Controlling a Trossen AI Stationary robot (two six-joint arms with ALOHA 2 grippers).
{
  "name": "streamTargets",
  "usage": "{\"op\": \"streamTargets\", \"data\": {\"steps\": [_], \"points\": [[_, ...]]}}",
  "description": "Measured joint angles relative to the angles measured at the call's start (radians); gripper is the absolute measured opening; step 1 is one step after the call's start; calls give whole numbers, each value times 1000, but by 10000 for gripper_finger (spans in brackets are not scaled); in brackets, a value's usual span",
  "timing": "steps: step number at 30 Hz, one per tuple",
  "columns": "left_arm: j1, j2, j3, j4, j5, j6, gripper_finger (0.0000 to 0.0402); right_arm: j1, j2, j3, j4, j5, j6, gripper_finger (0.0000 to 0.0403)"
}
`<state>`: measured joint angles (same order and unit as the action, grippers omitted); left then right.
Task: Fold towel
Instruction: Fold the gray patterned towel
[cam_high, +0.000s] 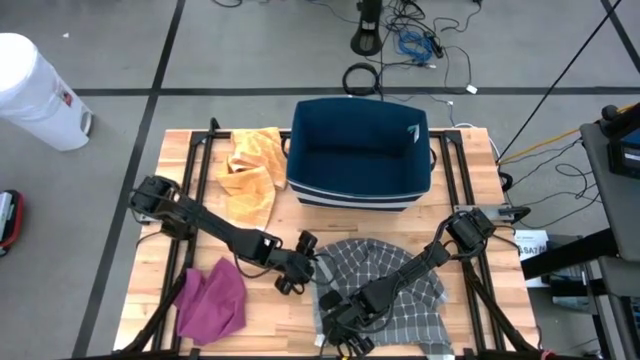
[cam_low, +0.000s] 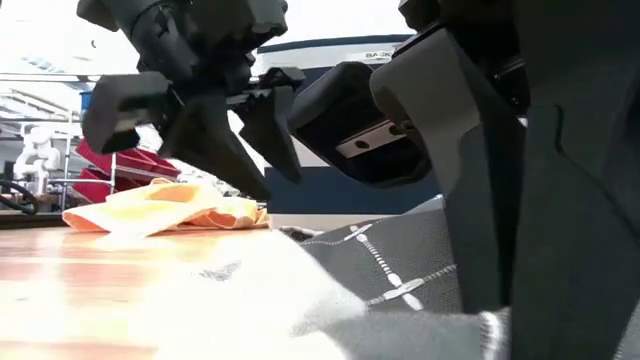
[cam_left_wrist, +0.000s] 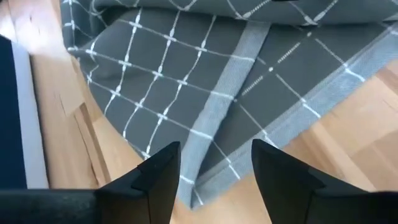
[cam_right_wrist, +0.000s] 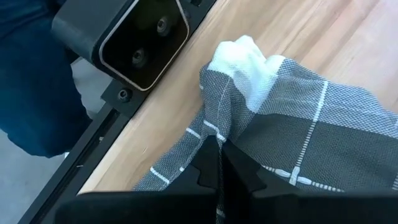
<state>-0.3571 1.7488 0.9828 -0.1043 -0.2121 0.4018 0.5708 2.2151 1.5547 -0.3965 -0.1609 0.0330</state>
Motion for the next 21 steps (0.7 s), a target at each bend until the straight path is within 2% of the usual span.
{"op": "streamTargets", "data": {"steps": [13,18,21], "points": [[52,129,0,157,8,109,201,0,-3,0,1,-1,0,0],[65,132,0,186,-10,125,199,1,-3,0,2,1,-2,0],[64,132,1,228,-11,154,185,1,-4,0,4,1,-5,0]]}}
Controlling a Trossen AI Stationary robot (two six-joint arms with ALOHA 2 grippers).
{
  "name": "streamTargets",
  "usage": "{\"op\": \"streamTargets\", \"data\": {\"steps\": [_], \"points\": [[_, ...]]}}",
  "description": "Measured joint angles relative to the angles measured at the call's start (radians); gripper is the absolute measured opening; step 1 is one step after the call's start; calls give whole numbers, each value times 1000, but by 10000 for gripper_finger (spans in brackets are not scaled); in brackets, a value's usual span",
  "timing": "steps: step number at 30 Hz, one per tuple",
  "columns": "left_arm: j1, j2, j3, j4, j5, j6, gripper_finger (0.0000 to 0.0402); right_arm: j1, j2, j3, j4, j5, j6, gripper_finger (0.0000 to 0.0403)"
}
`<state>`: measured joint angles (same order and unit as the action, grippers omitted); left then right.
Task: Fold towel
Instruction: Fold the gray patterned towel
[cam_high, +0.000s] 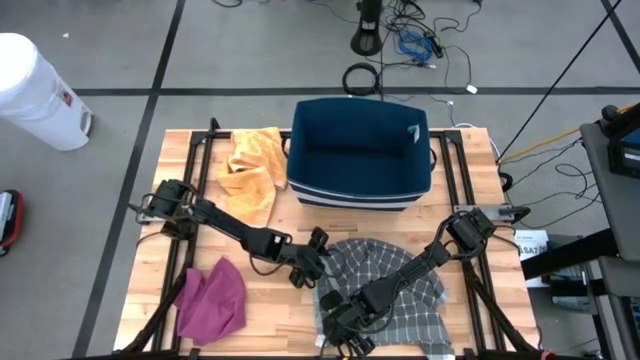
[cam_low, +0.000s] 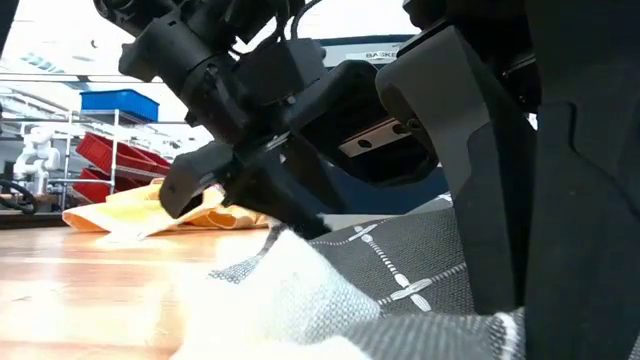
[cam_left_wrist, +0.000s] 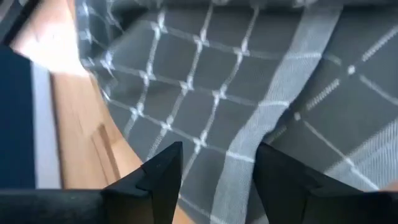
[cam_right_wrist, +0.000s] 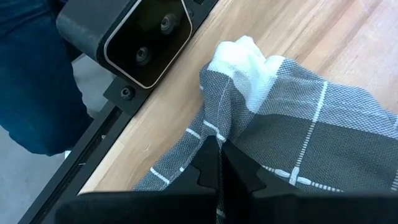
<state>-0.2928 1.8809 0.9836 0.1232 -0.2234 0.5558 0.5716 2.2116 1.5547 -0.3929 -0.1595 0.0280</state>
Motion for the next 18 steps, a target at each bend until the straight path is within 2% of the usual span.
{"op": "streamTargets", "data": {"steps": [11,18], "points": [[1,44,0,41,48,45,83,0,-1,0,1,1,-3,0],[-30,43,0,66,12,111,68,0,-1,0,-1,0,5,0]]}}
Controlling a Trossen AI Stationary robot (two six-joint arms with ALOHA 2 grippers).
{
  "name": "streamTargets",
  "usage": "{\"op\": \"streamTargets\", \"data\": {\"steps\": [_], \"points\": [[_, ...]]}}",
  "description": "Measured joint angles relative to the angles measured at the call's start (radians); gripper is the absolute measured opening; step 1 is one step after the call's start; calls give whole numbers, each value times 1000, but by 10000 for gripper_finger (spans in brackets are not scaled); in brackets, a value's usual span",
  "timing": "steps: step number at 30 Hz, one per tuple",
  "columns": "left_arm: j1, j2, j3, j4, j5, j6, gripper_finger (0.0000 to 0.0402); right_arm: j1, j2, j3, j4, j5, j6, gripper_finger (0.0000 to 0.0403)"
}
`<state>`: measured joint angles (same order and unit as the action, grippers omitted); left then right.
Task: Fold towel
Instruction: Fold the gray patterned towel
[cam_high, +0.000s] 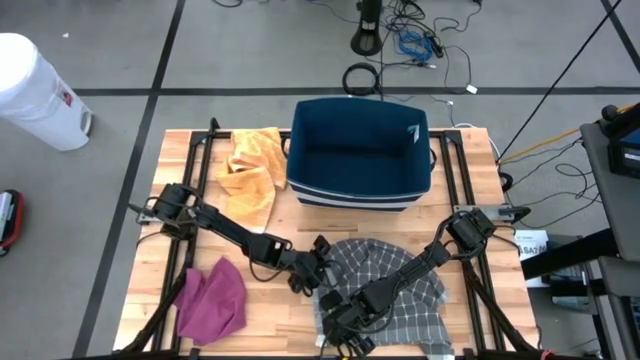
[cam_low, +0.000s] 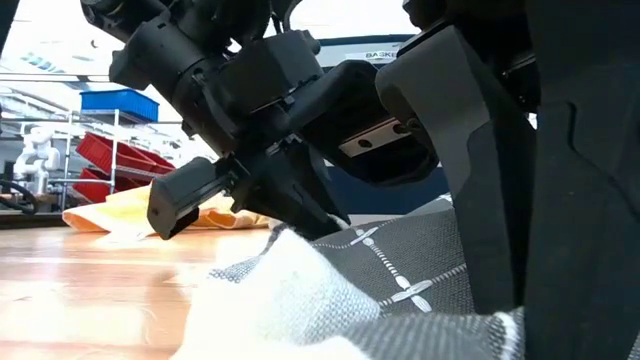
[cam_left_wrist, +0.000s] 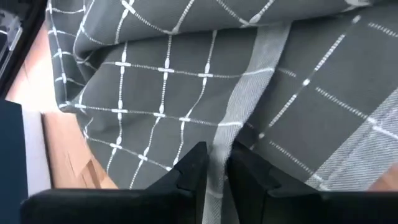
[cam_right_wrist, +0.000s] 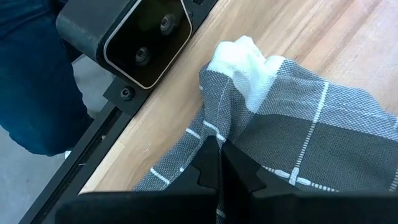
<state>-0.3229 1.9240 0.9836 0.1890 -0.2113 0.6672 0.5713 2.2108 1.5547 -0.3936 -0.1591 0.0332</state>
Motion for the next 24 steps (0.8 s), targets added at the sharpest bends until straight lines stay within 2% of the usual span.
{"op": "streamTargets", "data": {"steps": [4,8,14,24], "points": [[5,0,0,-15,-93,-6,46,0,0,0,-2,0,7,0],[25,-1,0,-38,-139,-7,8,1,0,0,-6,-1,14,0],[61,-6,0,-101,-219,-8,4,8,-1,2,-19,0,26,0],[104,-113,0,-212,-230,-54,2,13,-3,2,-40,-4,34,0]]}}
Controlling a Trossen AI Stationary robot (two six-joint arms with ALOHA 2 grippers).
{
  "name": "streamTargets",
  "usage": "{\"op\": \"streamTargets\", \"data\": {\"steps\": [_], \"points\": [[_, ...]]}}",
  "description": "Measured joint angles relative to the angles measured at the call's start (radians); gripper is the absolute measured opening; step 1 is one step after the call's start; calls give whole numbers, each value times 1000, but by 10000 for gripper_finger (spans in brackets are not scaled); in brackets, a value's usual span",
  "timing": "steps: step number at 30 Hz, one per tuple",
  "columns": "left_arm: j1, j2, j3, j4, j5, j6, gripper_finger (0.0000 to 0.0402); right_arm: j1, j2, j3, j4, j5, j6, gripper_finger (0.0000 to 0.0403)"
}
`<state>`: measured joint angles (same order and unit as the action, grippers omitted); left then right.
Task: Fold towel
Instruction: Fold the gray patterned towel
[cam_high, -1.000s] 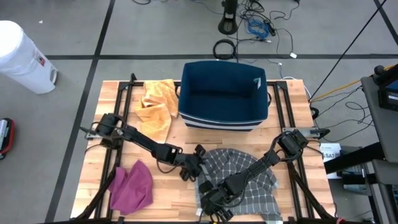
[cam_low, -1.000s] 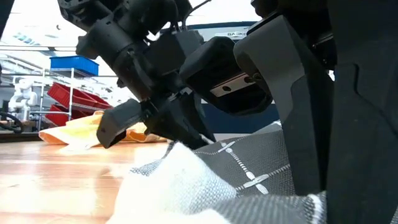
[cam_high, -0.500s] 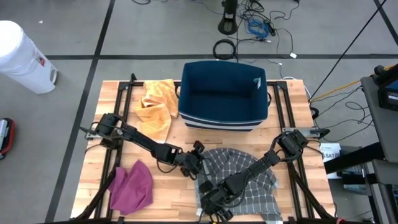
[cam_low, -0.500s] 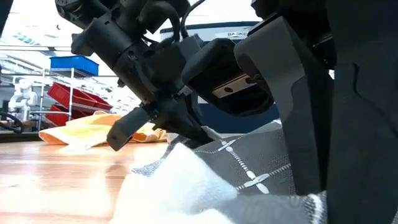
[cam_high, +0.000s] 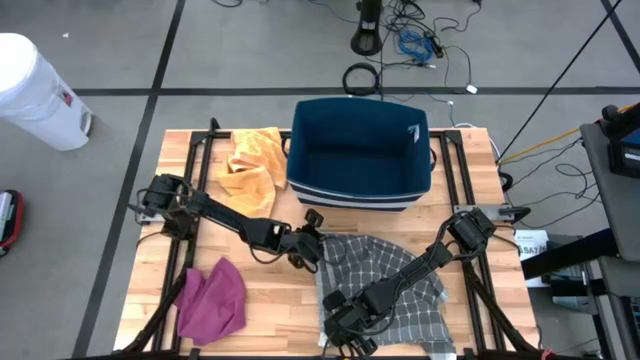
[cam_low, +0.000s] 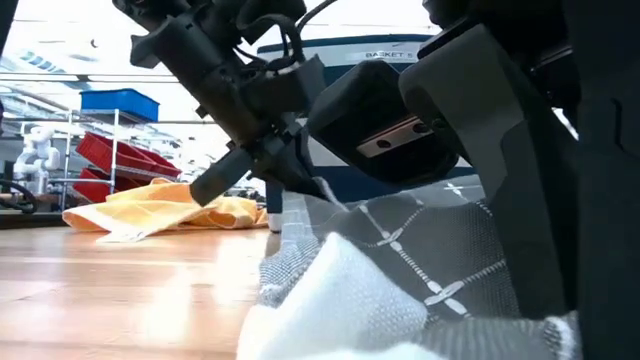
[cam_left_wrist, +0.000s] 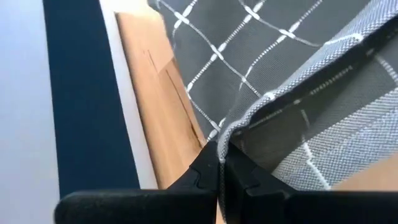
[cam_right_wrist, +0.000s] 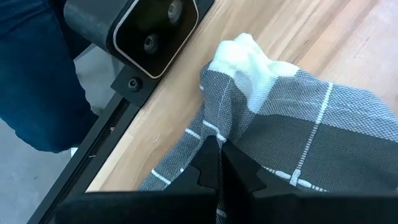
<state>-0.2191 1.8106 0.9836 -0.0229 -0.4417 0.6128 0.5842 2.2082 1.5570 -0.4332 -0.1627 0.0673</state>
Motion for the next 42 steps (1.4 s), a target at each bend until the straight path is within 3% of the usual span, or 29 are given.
{"op": "streamTargets", "data": {"steps": [5,11,15,27,32,42], "points": [[32,-11,0,-59,47,-76,2,2,0,0,-6,4,0,0],[86,-11,0,-92,182,-185,3,6,0,0,-8,7,7,0],[115,-11,0,-116,244,-216,33,6,0,0,-13,5,11,0],[78,-11,0,-126,206,-192,185,8,0,0,-16,-3,10,0],[9,-11,0,-121,111,-164,205,8,1,0,-16,-3,2,0],[-90,-11,0,-117,-8,-133,206,7,1,-1,-14,-3,2,0]]}}
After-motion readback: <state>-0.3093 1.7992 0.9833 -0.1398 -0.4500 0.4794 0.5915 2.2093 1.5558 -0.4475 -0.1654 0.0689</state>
